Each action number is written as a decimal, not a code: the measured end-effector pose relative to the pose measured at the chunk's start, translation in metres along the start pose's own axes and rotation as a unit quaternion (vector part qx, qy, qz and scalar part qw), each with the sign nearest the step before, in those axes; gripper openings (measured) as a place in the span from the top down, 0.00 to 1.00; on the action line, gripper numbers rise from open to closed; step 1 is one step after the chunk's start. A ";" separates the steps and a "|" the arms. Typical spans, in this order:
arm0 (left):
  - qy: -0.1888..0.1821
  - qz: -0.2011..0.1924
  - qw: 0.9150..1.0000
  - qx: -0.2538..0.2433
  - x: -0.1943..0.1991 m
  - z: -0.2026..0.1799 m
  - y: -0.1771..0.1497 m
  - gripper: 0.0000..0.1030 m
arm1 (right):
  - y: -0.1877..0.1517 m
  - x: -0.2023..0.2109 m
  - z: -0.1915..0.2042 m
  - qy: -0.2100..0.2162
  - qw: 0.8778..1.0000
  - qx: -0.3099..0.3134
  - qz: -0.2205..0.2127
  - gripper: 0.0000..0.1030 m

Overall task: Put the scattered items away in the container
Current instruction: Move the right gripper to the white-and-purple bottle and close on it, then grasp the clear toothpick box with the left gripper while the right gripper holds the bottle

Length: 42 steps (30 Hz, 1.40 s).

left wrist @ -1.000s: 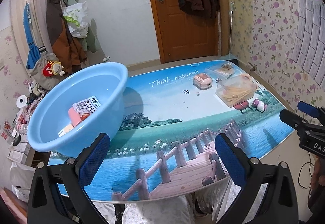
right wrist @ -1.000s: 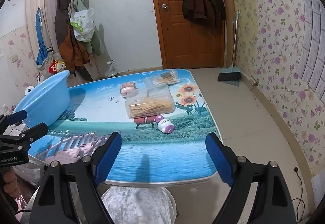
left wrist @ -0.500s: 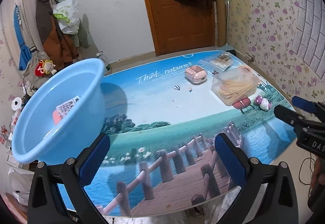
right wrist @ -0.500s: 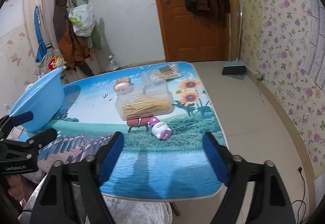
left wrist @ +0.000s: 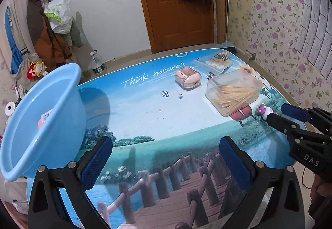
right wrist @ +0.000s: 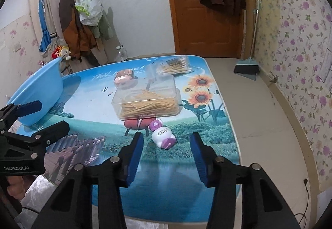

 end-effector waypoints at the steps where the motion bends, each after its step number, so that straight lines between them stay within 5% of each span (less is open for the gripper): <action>1: 0.000 0.000 1.000 0.000 -0.002 0.000 0.001 0.00 | 0.001 -0.002 0.001 0.002 1.000 0.002 0.002 0.57; 13: 0.001 0.009 1.000 -0.001 -0.021 -0.008 0.011 0.00 | 0.007 -0.024 0.009 0.020 0.999 0.039 0.009 0.74; 25: -0.010 0.013 1.000 -0.002 -0.031 -0.027 0.024 0.00 | -0.007 -0.013 -0.003 0.025 0.998 0.048 -0.014 0.74; 34: -0.060 0.029 0.998 0.013 -0.050 -0.069 0.049 0.00 | -0.022 0.003 -0.015 0.012 0.999 0.038 -0.021 0.74; 42: -0.072 0.058 0.994 0.061 -0.079 -0.084 0.069 0.00 | -0.029 0.011 -0.023 0.020 0.999 0.031 -0.024 0.74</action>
Point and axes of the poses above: each gripper's, at about its wrist camera, not at the fingertips, and x roughly against the way its jaws point, z to its left, y to its top, the point moved 1 cm from there along -x, roughly the way its jaws point, and after that the axes turned 6 degrees about -y, right-handed, at the moved point
